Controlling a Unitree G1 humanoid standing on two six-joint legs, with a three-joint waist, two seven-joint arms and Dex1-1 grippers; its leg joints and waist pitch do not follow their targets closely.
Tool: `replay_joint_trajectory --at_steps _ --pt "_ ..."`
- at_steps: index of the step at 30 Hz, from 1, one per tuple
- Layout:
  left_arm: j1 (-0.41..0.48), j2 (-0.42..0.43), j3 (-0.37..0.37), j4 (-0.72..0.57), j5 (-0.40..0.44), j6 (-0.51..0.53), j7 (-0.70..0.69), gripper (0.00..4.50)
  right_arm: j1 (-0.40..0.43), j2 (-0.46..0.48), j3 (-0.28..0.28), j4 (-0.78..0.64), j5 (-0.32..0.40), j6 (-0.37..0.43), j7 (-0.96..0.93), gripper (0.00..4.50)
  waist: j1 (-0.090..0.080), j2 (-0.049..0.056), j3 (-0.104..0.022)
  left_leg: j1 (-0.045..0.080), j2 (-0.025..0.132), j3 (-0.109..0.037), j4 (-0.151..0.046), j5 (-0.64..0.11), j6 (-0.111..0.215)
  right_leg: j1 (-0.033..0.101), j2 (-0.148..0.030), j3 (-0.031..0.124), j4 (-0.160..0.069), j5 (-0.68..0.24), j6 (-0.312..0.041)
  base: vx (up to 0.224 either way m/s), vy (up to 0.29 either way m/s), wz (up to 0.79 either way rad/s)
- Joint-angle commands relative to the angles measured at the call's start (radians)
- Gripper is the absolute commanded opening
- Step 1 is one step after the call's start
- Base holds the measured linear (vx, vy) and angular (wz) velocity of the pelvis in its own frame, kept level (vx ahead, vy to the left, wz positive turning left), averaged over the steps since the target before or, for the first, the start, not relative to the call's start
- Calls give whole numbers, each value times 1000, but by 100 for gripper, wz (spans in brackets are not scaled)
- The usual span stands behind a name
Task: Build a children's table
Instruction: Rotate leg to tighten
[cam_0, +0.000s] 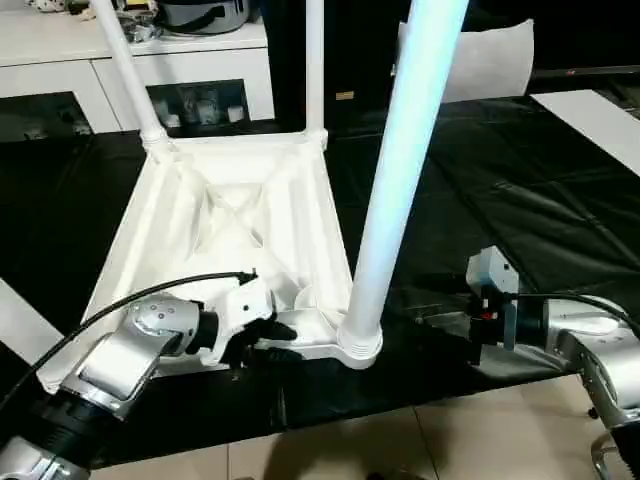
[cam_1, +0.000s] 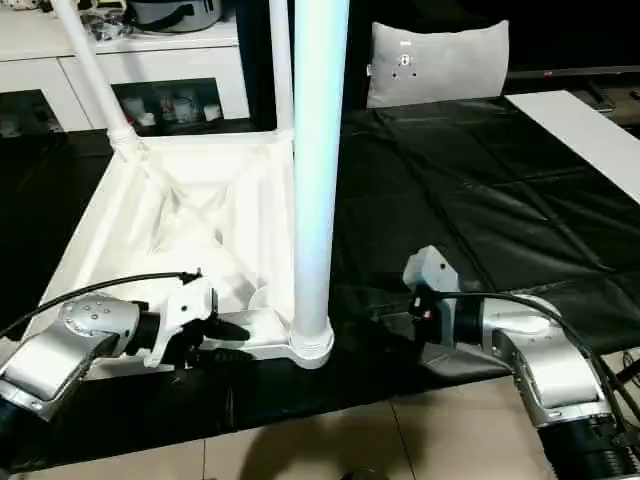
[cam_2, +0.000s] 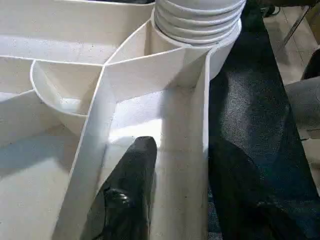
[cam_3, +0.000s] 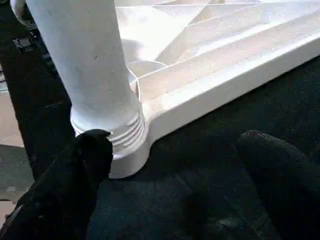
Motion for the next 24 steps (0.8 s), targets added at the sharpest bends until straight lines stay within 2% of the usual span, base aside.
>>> replay_joint_trajectory --at_steps 1,7,9,12,14,16,19,21,22,23,24 --pt "-4 5 2 8 -1 -1 -4 146 7 -4 10 -30 21 15 12 450 4 -1 -54 -18 19 -3 -82 -187 81 61 -52 45 -101 -515 -77 0 0 0" --pt "7 -8 10 12 -10 -14 -12 93 7 -11 20 -51 35 27 41 450 4 -1 -54 -18 19 -4 -82 -197 80 60 -52 44 -103 -534 -66 0 0 0" --pt "11 -14 14 14 -16 -17 -13 61 3 -11 22 -53 40 31 50 450 5 -1 -53 -16 19 -3 -81 -200 80 58 -53 43 -105 -543 -66 0 0 0" --pt "18 -15 10 20 -13 -26 -16 52 -20 0 23 -39 53 34 62 450 6 -2 -53 -18 19 -4 -82 -201 80 58 -52 43 -106 -547 -62 0 0 0" --pt "20 -16 9 24 -12 -29 -16 29 -29 6 26 -31 56 34 67 450 5 -2 -53 -18 19 -5 -82 -199 79 59 -53 42 -105 -549 -60 0 0 0" --pt "24 -21 11 31 -14 -34 -15 13 -55 26 43 -4 55 33 76 422 4 -5 -53 -16 18 -4 -80 -207 78 57 -54 42 -107 -566 -59 0 0 0" --pt "27 -28 13 37 -18 -47 -21 0 -94 59 67 38 69 49 101 410 1 -2 -52 -16 18 -5 -82 -214 74 56 -54 40 -109 -577 -56 0 0 0" --pt "29 -30 10 37 -18 -52 -23 0 -115 75 79 66 72 56 113 375 -1 -5 -54 -19 20 -7 -84 -208 75 59 -55 42 -104 -556 -65 0 0 0" --pt "30 -31 8 36 -17 -55 -23 0 -124 88 79 77 78 65 113 372 0 -1 -54 -16 22 -6 -84 -205 75 56 -55 44 -104 -543 -71 0 0 0" --pt "30 -31 6 36 -16 -57 -24 0 -130 97 79 84 82 71 112 372 0 -1 -55 -18 23 -7 -85 -197 75 60 -56 46 -101 -526 -79 0 0 0" --pt "30 -34 4 36 -16 -60 -24 0 -146 106 86 103 77 70 117 368 0 -9 -56 -19 24 -6 -84 -191 76 60 -56 47 -99 -518 -82 0 0 0"
